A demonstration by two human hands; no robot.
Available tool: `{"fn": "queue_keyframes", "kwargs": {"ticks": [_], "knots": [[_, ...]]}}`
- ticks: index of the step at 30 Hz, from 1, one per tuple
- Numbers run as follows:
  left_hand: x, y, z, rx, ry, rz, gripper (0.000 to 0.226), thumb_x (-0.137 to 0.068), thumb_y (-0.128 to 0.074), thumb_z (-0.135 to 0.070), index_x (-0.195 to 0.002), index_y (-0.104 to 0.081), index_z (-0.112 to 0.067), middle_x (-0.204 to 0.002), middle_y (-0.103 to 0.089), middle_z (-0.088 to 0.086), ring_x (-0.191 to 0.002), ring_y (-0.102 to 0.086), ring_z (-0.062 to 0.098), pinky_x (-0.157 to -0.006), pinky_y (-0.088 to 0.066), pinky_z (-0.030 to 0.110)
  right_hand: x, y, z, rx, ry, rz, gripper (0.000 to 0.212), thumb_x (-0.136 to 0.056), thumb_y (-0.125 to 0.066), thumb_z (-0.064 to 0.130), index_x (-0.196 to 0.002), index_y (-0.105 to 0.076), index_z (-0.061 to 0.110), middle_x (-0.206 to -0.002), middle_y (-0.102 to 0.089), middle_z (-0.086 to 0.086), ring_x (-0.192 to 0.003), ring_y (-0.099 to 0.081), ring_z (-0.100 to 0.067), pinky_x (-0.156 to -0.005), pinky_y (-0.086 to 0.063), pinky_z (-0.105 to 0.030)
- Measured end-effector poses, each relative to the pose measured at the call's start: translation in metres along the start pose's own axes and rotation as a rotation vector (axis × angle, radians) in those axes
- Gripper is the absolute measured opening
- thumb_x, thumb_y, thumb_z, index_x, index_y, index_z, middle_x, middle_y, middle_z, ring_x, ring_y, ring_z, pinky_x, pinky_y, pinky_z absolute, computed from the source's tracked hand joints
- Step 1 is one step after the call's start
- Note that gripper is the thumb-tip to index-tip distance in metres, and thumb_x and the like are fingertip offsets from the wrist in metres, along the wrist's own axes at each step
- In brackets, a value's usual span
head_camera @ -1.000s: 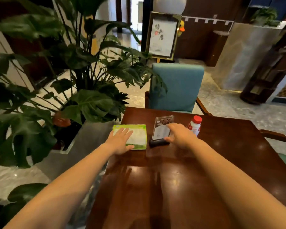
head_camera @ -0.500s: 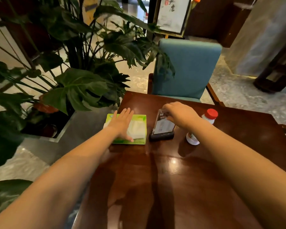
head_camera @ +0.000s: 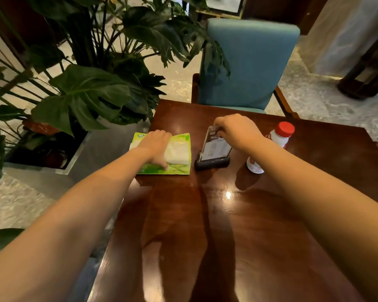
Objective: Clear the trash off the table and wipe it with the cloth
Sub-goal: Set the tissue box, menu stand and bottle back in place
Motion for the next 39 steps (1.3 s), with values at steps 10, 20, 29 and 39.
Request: {"fn": "queue_keyframes", "kwargs": {"ticks": [10, 20, 29, 39], "knots": [[0.07, 0.013, -0.011, 0.01, -0.058, -0.149, 0.092, -0.051, -0.082, -0.05, -0.124, -0.042, -0.011, -0.121, -0.052, 0.008, -0.108, -0.048, 0.028, -0.091, -0.038, 0.039, 0.049, 0.03, 0.01, 0.006, 0.12, 0.03, 0.025, -0.092, -0.051, 0.014, -0.116, -0.057, 0.013, -0.107, -0.064, -0.013, -0.099, -0.058, -0.032, -0.079, -0.051, -0.043], [0.17, -0.02, -0.058, 0.105, -0.072, -0.07, 0.097, -0.052, -0.081, -0.05, -0.13, -0.037, -0.014, -0.125, -0.048, 0.005, -0.114, -0.045, 0.027, -0.1, -0.035, 0.039, 0.131, 0.036, 0.052, 0.032, 0.169, 0.174, 0.022, -0.093, -0.05, 0.021, -0.112, -0.056, 0.012, -0.107, -0.066, -0.013, -0.099, -0.06, -0.033, -0.08, -0.052, -0.044], [0.199, -0.037, -0.079, 0.096, -0.063, -0.048, 0.106, -0.051, -0.081, -0.052, -0.136, -0.03, -0.014, -0.131, -0.044, 0.005, -0.118, -0.042, 0.024, -0.101, -0.032, 0.034, 0.185, 0.025, 0.067, 0.076, 0.204, 0.178, 0.024, -0.093, -0.047, 0.014, -0.116, -0.055, 0.016, -0.108, -0.066, -0.008, -0.101, -0.06, -0.029, -0.077, -0.053, -0.041], [0.204, -0.031, -0.098, 0.133, -0.013, 0.152, 0.131, -0.045, -0.027, -0.097, -0.146, 0.015, -0.024, -0.157, 0.017, 0.01, -0.144, 0.018, 0.026, -0.116, 0.008, 0.051, 0.201, 0.029, 0.058, -0.193, 0.151, 0.199, 0.045, -0.095, -0.043, 0.043, -0.128, -0.052, 0.014, -0.121, -0.063, -0.009, -0.111, -0.058, -0.026, -0.091, -0.05, -0.042]]}}
Point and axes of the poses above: each hand's wrist, its own x-axis away from the middle knuckle, its own y-axis out of the back of the hand, z = x × y, the point moved 1 cm from there along -x, towards the middle knuckle
